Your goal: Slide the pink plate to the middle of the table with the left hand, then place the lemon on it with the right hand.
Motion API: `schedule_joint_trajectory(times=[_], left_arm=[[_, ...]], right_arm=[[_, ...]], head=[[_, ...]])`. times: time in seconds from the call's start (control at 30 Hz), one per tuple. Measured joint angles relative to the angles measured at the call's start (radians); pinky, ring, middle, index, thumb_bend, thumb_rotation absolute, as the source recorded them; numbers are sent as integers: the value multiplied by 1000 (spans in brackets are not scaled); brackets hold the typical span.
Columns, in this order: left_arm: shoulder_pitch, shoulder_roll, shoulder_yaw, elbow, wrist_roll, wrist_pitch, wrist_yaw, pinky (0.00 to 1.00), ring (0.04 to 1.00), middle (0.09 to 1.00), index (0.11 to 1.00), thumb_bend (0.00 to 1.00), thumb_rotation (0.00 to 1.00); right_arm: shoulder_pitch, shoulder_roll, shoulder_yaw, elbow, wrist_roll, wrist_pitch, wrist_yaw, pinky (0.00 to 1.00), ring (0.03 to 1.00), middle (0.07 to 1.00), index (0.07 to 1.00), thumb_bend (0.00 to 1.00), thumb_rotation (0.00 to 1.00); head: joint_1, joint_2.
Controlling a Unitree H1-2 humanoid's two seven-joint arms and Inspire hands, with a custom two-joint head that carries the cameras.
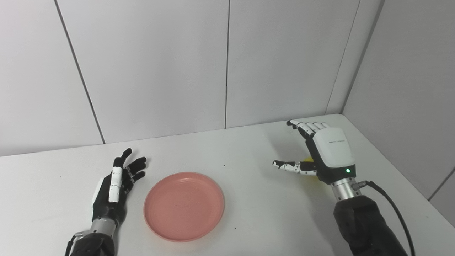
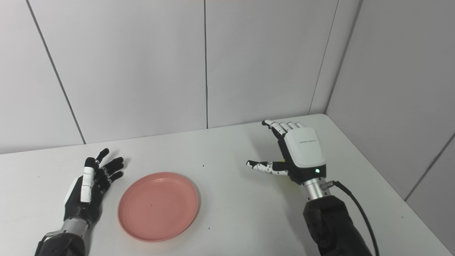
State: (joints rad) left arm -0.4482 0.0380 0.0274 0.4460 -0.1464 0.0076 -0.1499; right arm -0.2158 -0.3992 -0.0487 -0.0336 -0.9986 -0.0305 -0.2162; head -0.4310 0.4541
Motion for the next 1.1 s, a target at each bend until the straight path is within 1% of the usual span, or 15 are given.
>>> schedule_joint_trajectory(times=[0.1, 0.17, 0.33, 0.53, 0.67, 0.97, 1.1], left_arm=[[0, 4, -2, 0, 0, 0, -8, 817, 821, 786, 921, 883, 930], [0, 7, -2, 0, 0, 0, -10, 818, 819, 779, 918, 888, 930], [1, 8, -2, -2, 0, 0, -14, 804, 812, 773, 912, 873, 923], [1, 8, -3, -1, 0, 0, -17, 814, 813, 766, 912, 864, 932], [2, 11, -6, -3, 0, 1, -17, 824, 821, 763, 916, 861, 937], [9, 12, -7, -14, 0, 4, -17, 825, 828, 775, 914, 872, 933], [9, 13, -11, -14, 1, 4, -18, 821, 823, 771, 909, 872, 931]], right_arm=[[-7, -3, -6, 32, 9, 2, -5, 709, 706, 684, 638, 888, 659], [-7, -5, -8, 44, 10, 8, -10, 707, 706, 691, 651, 883, 672], [-7, -12, -7, 84, 16, 47, -10, 690, 697, 694, 665, 874, 658], [-7, -13, -21, 131, 104, 76, 1, 676, 712, 725, 690, 849, 691], [-7, -15, -24, 159, 135, 99, 5, 666, 709, 730, 693, 861, 717], [-4, -32, 3, 207, 144, 102, 0, 677, 695, 709, 680, 877, 687], [-4, -34, 13, 236, 144, 110, -3, 686, 700, 716, 686, 881, 706]], head=[[-3, -3], [-5, -6], [-6, -6], [-3, -8], [-5, -6], [-3, -3], [-5, -5]])
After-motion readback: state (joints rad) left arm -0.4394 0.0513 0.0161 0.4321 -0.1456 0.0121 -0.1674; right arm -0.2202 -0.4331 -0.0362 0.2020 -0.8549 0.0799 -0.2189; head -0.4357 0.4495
